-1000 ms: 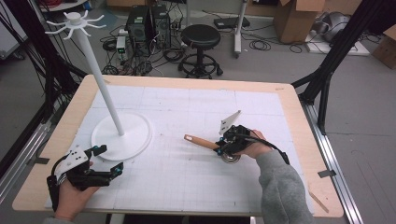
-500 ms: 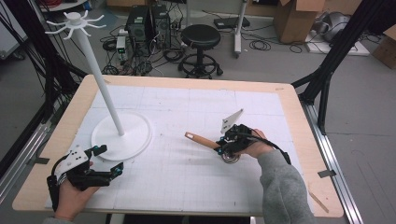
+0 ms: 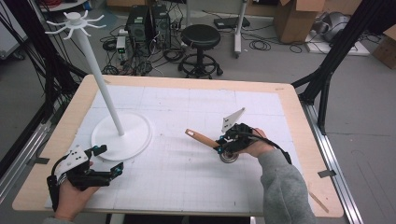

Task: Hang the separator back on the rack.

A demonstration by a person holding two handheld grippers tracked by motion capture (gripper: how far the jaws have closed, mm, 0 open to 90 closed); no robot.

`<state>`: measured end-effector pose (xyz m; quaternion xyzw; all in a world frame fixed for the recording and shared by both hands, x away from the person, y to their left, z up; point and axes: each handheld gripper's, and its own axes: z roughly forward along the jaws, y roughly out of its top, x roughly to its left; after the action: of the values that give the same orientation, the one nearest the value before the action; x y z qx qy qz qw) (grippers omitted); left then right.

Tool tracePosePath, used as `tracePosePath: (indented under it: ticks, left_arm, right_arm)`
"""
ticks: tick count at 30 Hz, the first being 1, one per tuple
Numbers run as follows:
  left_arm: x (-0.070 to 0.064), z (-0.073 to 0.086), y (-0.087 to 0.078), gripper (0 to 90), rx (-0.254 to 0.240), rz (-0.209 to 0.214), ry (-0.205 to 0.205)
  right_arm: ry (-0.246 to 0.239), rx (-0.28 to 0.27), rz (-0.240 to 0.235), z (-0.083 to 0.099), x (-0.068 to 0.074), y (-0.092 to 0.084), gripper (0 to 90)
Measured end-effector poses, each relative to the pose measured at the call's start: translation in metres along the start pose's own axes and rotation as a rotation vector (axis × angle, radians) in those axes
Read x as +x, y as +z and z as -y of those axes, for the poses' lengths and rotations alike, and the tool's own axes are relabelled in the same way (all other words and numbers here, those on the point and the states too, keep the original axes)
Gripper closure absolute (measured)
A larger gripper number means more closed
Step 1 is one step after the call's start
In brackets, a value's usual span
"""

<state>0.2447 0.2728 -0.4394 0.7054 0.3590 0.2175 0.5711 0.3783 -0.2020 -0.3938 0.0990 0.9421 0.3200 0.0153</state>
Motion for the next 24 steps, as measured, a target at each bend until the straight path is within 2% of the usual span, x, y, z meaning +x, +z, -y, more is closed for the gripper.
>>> tracePosePath:
  ticks: [9,17,24]
  left_arm:
    - [0.0000,0.0000,0.0000,3.7,-0.001,-0.001,-0.001]
    - [0.0004,-0.0001,-0.0003,3.7,0.002,0.000,0.002]
    - [0.0000,-0.0001,-0.0001,3.7,-0.001,-0.001,-0.001]
  right_arm:
    - [-0.007,-0.034,-0.007,-0.0011,0.0009,-0.0039,72.2]
    - [-0.016,-0.032,-0.017,-0.0018,0.0016,-0.0040,72.3]
    - [-0.018,-0.056,-0.019,-0.0034,0.0027,-0.0082,72.4]
